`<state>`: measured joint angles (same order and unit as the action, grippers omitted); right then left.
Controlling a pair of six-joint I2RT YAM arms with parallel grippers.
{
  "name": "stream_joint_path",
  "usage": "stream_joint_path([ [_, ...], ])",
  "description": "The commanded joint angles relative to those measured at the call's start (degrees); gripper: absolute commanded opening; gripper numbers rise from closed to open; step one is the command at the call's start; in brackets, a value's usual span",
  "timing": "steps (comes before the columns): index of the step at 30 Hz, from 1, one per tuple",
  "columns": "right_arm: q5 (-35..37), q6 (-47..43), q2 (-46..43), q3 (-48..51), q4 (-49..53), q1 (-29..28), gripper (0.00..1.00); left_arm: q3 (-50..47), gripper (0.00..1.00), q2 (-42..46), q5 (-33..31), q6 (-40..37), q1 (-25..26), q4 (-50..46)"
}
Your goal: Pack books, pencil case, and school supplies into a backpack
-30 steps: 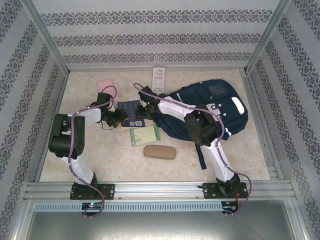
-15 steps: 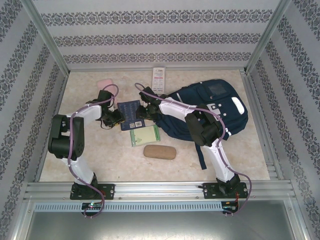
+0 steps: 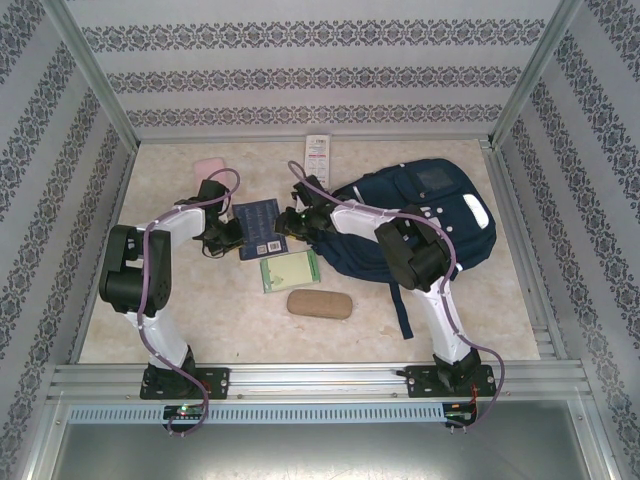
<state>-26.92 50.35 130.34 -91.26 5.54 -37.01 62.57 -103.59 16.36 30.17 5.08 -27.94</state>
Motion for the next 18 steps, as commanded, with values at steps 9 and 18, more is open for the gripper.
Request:
stream_joint_path([
  [9,-15.0,4.2,-3.8,3.3,-14.5,-3.7,0.32,-1.3,0.08,-3.0,2.6,-0.8,1.5,-0.5],
  [18,-8.2,-2.3,-8.9,5.4,-6.7,-1.8,0.00,0.1,0.34,2.2,5.3,0.7,1.3,-1.8],
])
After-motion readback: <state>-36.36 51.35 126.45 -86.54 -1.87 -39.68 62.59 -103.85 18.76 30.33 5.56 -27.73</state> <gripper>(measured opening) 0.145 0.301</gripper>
